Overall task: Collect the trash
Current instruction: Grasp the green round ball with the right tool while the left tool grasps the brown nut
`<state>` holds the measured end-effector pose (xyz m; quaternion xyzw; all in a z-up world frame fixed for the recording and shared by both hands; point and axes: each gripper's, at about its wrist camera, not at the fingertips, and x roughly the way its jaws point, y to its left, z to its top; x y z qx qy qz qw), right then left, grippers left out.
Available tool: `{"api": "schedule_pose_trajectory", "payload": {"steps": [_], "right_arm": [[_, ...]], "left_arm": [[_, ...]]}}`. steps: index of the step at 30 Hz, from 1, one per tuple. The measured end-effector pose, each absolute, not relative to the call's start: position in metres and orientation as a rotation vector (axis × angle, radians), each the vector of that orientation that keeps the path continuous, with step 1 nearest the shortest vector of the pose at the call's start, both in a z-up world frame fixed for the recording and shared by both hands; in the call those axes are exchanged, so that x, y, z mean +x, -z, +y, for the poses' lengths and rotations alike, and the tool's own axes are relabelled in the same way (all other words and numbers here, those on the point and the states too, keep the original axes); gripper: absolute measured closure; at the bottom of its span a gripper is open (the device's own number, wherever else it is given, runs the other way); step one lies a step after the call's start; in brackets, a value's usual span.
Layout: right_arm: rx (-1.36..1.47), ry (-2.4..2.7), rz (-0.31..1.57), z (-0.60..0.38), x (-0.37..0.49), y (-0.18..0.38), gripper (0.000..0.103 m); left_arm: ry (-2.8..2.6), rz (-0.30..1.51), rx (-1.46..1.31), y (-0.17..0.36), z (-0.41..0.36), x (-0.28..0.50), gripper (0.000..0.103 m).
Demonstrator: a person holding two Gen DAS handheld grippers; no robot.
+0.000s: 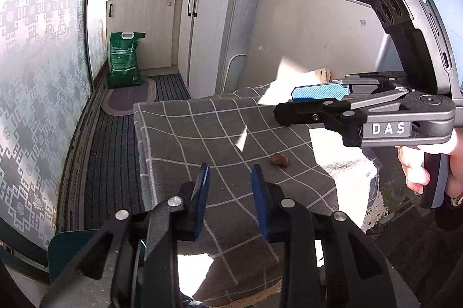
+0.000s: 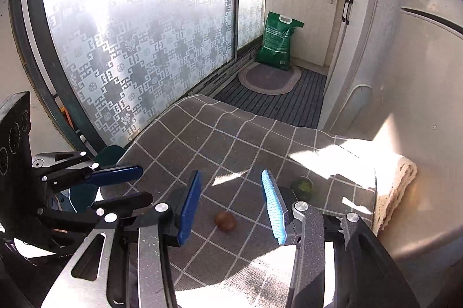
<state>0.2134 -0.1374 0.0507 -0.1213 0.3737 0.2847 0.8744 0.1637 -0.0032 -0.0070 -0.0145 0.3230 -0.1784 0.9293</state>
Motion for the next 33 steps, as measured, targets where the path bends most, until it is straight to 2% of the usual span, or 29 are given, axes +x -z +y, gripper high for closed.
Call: {"api": "schedule_pose_trajectory", "payload": {"steps": [7, 11, 23, 27, 33], "right_arm": [[-0.205, -0.568, 0.804, -0.172, 0.222, -0.041, 0.055], [-0.197, -0.545, 0.811, -0.187, 0.226, -0.038, 0.045], [-0.237, -0.545, 0.831, -0.195, 0.238, -0.022, 0.043], [-0.271, -0.546, 0.829, -0.188, 0.240, -0.016, 0.043], [-0.257, -0.542, 0.839, -0.183, 0.251, -0.007, 0.043]], "left_arm": [[0.421, 0.704, 0.013, 0.020, -0.042, 0.181, 0.061], [0.419, 0.726, 0.056, 0.028, -0.059, 0.191, 0.061], [0.372, 0.752, 0.146, 0.034, -0.083, 0.208, 0.061], [0.392, 0.753, 0.156, 0.033, -0.089, 0.207, 0.079], [0.388, 0.744, 0.150, 0.035, -0.089, 0.205, 0.081]]}}
